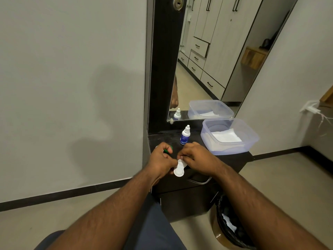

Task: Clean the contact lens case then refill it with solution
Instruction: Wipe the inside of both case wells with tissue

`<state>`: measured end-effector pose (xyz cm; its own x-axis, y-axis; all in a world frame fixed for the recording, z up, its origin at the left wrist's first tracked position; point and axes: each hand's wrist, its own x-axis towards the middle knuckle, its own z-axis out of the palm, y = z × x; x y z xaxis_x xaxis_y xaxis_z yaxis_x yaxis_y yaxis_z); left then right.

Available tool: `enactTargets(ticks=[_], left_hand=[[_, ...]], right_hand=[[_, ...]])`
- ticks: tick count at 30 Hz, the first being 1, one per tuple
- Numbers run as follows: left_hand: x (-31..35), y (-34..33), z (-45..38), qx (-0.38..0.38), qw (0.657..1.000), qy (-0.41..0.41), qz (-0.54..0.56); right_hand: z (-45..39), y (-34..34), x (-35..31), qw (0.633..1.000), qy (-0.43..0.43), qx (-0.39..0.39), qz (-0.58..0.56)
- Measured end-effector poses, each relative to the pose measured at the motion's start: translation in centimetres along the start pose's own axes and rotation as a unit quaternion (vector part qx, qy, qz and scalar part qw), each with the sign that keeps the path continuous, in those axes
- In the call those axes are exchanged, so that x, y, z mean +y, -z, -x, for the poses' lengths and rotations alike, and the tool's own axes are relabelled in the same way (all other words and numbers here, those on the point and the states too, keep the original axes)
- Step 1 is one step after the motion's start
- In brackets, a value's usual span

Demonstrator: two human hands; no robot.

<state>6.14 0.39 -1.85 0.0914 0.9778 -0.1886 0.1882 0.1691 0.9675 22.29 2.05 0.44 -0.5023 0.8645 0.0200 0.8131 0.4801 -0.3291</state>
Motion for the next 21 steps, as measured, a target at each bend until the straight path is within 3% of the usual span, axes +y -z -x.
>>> enactTargets(ticks=[9,13,21], left_hand=[[-0.7,-0.2,-0.7,0.021,1.000,0.017,-0.016],[-0.7,0.0,-0.9,0.020,0.999,0.024,-0.014],[-0.5,0.0,-1.0,0.020,0.998,0.049,-0.013]], right_hand=[[1.9,-1.0,1.0,0.995,-0.031,0.068,-0.069],[3.1,-2.2,1.5,0.962,-0.097,0.133,-0.218],[2.8,-2.8,1.3,0.919,-0.145,0.148,-0.336]])
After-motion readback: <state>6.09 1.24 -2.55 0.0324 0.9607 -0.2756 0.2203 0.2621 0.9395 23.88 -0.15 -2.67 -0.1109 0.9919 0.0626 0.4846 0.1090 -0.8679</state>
